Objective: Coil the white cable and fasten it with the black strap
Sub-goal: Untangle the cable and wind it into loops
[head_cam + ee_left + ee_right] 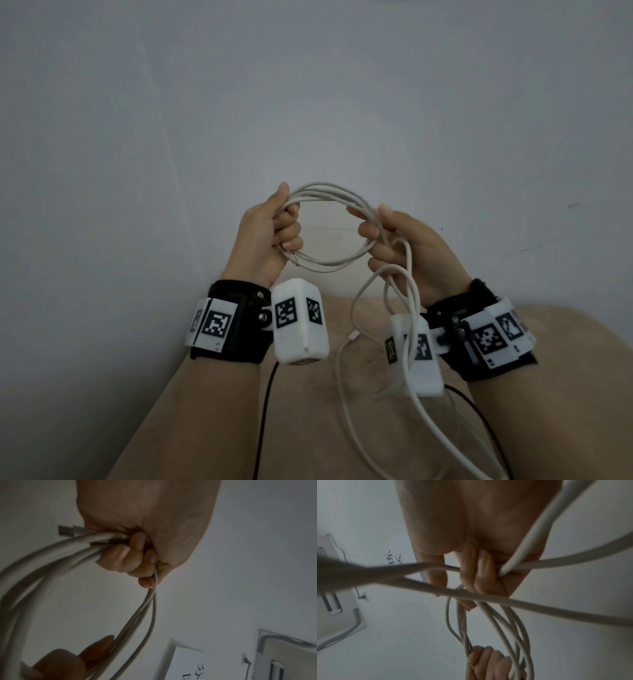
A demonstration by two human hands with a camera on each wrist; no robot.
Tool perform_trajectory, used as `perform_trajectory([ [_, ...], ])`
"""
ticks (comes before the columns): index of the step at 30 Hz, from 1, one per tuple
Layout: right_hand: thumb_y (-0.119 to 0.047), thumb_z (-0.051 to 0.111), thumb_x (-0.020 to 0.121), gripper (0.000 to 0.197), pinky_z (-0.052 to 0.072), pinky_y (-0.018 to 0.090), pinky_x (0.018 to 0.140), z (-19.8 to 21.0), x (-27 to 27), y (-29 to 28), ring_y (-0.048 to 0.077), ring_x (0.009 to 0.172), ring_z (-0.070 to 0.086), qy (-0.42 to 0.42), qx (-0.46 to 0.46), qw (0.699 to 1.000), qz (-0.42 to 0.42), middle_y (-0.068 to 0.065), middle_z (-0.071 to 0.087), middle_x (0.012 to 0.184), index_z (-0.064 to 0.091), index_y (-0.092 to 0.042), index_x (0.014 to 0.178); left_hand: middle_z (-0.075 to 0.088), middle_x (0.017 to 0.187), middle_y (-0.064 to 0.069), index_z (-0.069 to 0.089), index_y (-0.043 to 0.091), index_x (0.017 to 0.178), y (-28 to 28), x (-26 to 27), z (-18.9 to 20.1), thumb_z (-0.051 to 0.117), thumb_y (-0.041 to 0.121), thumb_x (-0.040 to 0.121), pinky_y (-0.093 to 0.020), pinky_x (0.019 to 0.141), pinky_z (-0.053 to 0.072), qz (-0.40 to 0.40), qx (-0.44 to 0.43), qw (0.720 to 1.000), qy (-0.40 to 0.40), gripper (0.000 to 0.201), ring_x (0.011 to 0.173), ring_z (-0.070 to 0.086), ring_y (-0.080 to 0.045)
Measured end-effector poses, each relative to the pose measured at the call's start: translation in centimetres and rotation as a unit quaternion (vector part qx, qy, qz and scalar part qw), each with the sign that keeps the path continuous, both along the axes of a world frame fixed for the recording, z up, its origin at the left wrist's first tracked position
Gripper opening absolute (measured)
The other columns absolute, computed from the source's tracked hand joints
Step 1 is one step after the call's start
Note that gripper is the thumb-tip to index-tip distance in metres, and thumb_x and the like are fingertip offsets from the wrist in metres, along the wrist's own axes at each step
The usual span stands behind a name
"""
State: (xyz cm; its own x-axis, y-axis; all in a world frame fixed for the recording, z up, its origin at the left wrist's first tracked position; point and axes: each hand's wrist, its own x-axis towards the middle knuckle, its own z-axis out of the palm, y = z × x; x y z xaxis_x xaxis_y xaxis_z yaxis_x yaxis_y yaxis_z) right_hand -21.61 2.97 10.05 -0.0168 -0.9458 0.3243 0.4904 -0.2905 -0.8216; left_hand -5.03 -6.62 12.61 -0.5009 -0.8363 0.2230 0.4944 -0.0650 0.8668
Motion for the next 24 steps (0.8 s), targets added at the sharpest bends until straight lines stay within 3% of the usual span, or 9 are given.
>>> perform_trajectory([
  [6, -0.028, 0.052, 0.087, 0.030, 0.013, 0.024, 0.042, 0.02, 0.06, -0.10, 0.003, 0.036, 0.024, 0.047, -0.003, 0.996, -0.075, -0.004, 0.046, 0.065, 0.063, -0.005, 0.102, 0.024, 0.042, 0.010, 0.047, 0.011, 0.067, 0.50, 0.02, 0.33, 0.044, 0.031, 0.100, -0.015, 0.033, 0.016, 0.018, -0.040, 0.999, -0.012, 0.039, 0.031, 0.017, -0.002],
  [11, -0.029, 0.050, 0.088, 0.025, 0.012, 0.023, 0.039, 0.05, 0.13, -0.10, 0.003, 0.035, 0.025, 0.053, 0.004, 0.996, -0.070, -0.004, 0.044, 0.064, 0.059, -0.007, 0.095, 0.022, 0.041, 0.010, 0.044, 0.013, 0.065, 0.68, -0.16, 0.31, 0.043, 0.035, 0.100, -0.013, 0.033, 0.014, 0.025, -0.061, 0.997, -0.030, 0.041, 0.030, 0.016, -0.002],
  [16, -0.026, 0.051, 0.086, 0.024, 0.013, 0.022, 0.038, 0.00, -0.26, -0.16, 0.003, 0.033, 0.024, 0.041, -0.001, 0.995, -0.088, -0.003, 0.042, 0.062, 0.060, -0.005, 0.092, 0.024, 0.043, 0.008, 0.053, 0.009, 0.070, 0.63, -0.05, 0.17, 0.046, 0.036, 0.098, -0.018, 0.038, 0.027, -0.001, -0.079, 0.996, -0.050, 0.040, 0.034, 0.024, -0.006],
  [19, -0.023, 0.051, 0.089, 0.022, 0.011, 0.022, 0.038, -0.08, -0.27, -0.07, 0.003, 0.033, 0.023, 0.095, 0.019, 0.990, -0.100, -0.003, 0.044, 0.061, 0.062, -0.003, 0.092, 0.032, 0.043, 0.005, 0.059, 0.008, 0.072, 0.41, 0.30, 0.10, 0.043, 0.043, 0.098, -0.022, 0.045, 0.036, 0.004, -0.122, 0.983, -0.141, 0.047, 0.039, 0.035, -0.011],
  [24, -0.016, 0.046, 0.097, 0.024, 0.010, 0.022, 0.039, -0.38, 0.45, -0.02, 0.003, 0.034, 0.024, 0.226, 0.040, 0.967, -0.106, -0.004, 0.044, 0.056, 0.065, -0.005, 0.087, 0.041, 0.046, 0.004, 0.068, 0.008, 0.075, 0.71, 0.49, 0.05, 0.037, 0.051, 0.098, -0.023, 0.048, 0.036, 0.043, -0.237, 0.911, -0.335, 0.058, 0.042, 0.039, -0.012],
])
